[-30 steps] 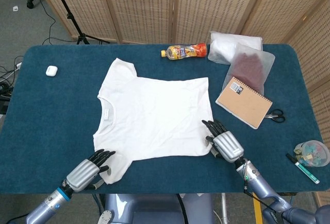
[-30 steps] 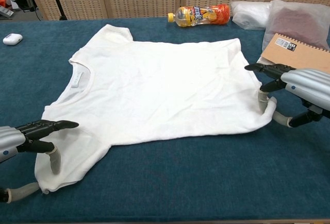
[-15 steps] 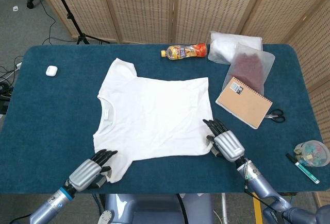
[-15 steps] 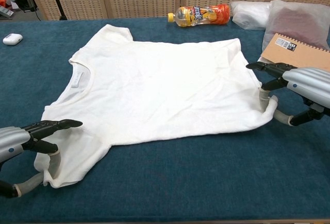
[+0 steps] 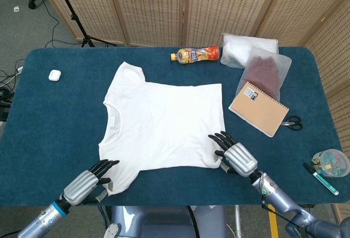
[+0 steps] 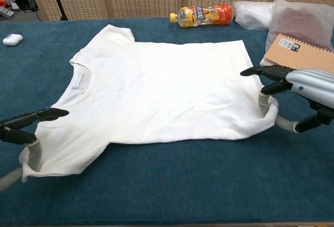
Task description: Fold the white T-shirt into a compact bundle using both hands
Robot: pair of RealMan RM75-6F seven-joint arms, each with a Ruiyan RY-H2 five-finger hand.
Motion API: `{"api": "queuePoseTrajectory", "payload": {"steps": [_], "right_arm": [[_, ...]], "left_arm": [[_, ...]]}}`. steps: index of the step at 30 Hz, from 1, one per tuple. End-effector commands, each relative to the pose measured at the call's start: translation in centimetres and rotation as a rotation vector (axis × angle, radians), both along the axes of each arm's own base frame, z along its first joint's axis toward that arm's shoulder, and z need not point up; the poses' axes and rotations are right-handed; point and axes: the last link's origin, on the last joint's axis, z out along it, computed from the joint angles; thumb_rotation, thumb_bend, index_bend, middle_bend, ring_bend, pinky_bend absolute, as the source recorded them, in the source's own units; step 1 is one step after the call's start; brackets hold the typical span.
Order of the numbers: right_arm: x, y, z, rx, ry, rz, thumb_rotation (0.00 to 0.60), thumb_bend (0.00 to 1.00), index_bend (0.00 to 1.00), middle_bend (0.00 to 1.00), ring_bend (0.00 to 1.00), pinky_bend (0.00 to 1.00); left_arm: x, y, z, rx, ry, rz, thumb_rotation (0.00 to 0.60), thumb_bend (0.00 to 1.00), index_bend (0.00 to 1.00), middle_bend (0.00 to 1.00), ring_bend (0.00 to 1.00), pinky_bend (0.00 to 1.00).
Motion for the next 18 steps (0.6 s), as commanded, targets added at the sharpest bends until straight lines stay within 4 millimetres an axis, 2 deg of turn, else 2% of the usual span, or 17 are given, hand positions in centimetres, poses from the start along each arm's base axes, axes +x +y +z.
{"api": "queuePoseTrajectory", "payload": {"steps": [1, 9, 18], "right_arm": [[0.5, 0.9, 0.4, 0.058, 0.003, 0.055, 0.6, 0.57, 0.63, 0.08, 0.0, 0.0], [1.7, 3.5, 0.9, 0.122, 0.048, 0.195, 0.6, 0.57, 0.63, 0.08, 0.0, 0.0], [2.8, 5.3, 1.4, 0.146, 0.031, 0.258, 0.6, 0.57, 0.63, 0.09, 0.0, 0.0]], "left_arm": [[-0.2, -1.0, 0.8, -0.043, -0.024, 0.01, 0.6, 0.57, 0.72, 0.0, 0.0, 0.0], [-0.2, -3.7, 2.9, -0.14, -0.092, 0.066, 0.6, 0.59, 0.72, 0.0, 0.0, 0.0], [0.6, -5.6, 3.5, -0.228, -0.146, 0.109, 0.6, 0.59, 0.73, 0.0, 0.0, 0.0]]}}
